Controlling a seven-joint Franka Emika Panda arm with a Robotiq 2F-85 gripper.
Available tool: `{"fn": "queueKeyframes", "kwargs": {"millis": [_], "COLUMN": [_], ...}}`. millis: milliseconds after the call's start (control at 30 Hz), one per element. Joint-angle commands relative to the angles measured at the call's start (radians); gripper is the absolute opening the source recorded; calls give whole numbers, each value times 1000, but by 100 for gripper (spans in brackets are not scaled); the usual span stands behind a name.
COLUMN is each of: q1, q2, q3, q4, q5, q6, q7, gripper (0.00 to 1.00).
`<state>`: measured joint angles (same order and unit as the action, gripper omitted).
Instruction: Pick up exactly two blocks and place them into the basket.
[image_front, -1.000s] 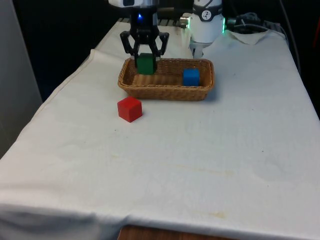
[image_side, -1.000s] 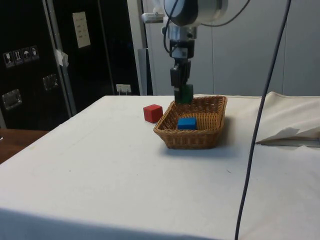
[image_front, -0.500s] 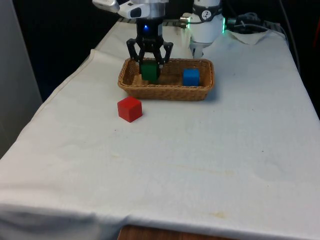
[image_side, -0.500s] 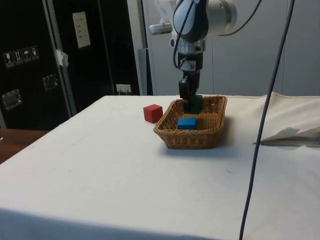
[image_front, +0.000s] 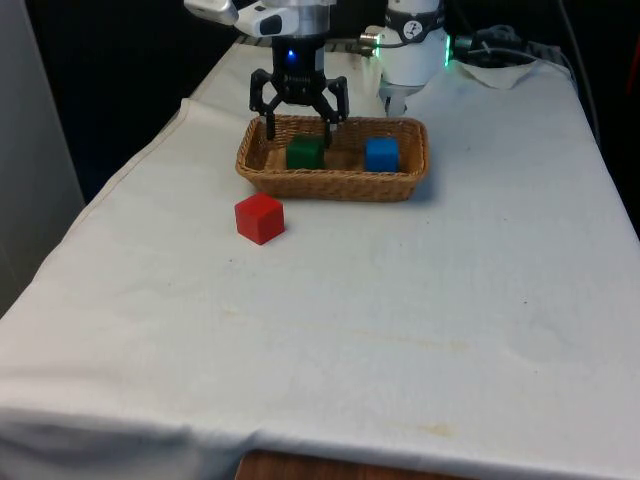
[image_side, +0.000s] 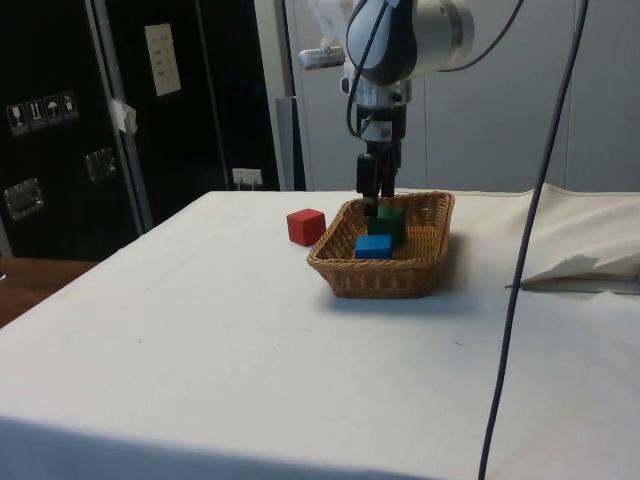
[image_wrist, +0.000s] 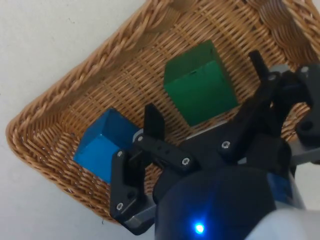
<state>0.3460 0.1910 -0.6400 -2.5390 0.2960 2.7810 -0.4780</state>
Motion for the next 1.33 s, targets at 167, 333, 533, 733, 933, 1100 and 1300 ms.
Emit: {"fn": "queueKeyframes", "kwargs": {"millis": [167,333,533,733,933,1100,1300], "q1": [0,10,10,9,6,4,1], "q2": [0,-12,-33,-58,-87,-104,-114], "q3": [0,9,34,65,93,108,131], "q4": [0,16,34,52,66,70,78], "q5": [0,-5,-21,-33,-32,-28,-12], "q6": [-1,-12,-28,-42,-56,-58,-54], "q7": [0,18,48,76,70,56,41], "gripper": [100,100,100,100,100,100,100]}}
